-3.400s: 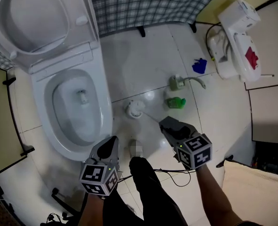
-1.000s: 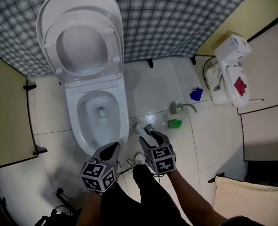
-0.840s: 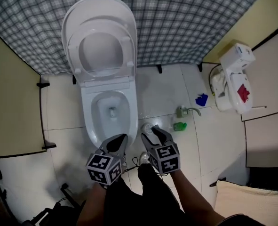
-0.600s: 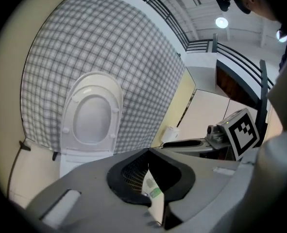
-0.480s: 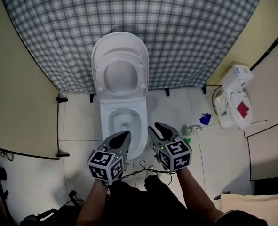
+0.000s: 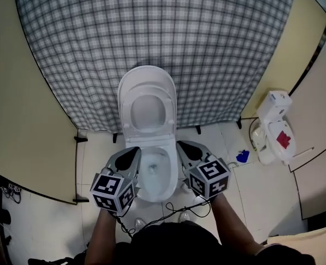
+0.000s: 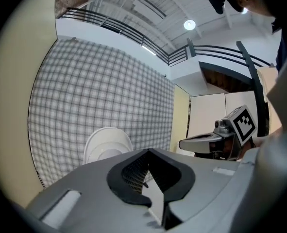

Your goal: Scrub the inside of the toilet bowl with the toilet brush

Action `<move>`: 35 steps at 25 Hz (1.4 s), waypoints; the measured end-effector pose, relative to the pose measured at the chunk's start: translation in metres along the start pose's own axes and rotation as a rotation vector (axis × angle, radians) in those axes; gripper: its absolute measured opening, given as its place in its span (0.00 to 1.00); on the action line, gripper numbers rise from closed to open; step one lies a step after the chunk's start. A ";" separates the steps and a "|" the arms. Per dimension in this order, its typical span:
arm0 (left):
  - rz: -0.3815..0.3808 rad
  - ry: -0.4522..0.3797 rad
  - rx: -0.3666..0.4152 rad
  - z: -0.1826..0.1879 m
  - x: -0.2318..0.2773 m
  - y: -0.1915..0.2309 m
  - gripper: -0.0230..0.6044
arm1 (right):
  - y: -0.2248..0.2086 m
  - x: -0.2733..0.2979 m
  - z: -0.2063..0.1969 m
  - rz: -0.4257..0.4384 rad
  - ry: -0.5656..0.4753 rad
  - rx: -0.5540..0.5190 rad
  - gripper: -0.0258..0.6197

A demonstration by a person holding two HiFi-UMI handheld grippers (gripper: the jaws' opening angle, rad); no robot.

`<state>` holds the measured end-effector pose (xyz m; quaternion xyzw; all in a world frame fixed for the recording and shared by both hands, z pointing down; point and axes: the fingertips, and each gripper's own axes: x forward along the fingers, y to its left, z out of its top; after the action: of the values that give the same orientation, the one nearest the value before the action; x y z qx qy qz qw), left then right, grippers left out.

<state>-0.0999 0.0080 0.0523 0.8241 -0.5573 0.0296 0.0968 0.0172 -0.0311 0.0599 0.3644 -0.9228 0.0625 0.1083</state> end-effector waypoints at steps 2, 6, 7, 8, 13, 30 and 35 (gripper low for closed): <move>0.001 -0.017 0.007 0.005 -0.002 -0.001 0.05 | 0.010 0.000 0.007 0.025 -0.018 -0.001 0.06; -0.015 -0.052 0.016 0.018 0.003 -0.003 0.05 | 0.020 0.006 0.015 0.044 -0.039 -0.002 0.06; -0.020 -0.057 0.015 0.021 0.005 -0.004 0.05 | 0.021 0.007 0.017 0.048 -0.044 0.000 0.06; -0.024 -0.057 0.012 0.024 0.007 -0.005 0.05 | 0.023 0.007 0.020 0.053 -0.047 0.003 0.06; -0.048 -0.038 0.014 0.035 0.023 -0.009 0.05 | 0.018 0.010 0.028 0.055 -0.056 0.019 0.06; -0.056 -0.021 0.048 0.029 0.034 -0.001 0.05 | 0.022 0.026 0.028 0.094 -0.074 0.015 0.06; -0.055 -0.021 0.056 0.027 0.030 -0.009 0.05 | 0.025 0.019 0.027 0.103 -0.078 0.003 0.06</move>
<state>-0.0825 -0.0214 0.0291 0.8418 -0.5343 0.0342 0.0685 -0.0179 -0.0307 0.0376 0.3186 -0.9438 0.0552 0.0686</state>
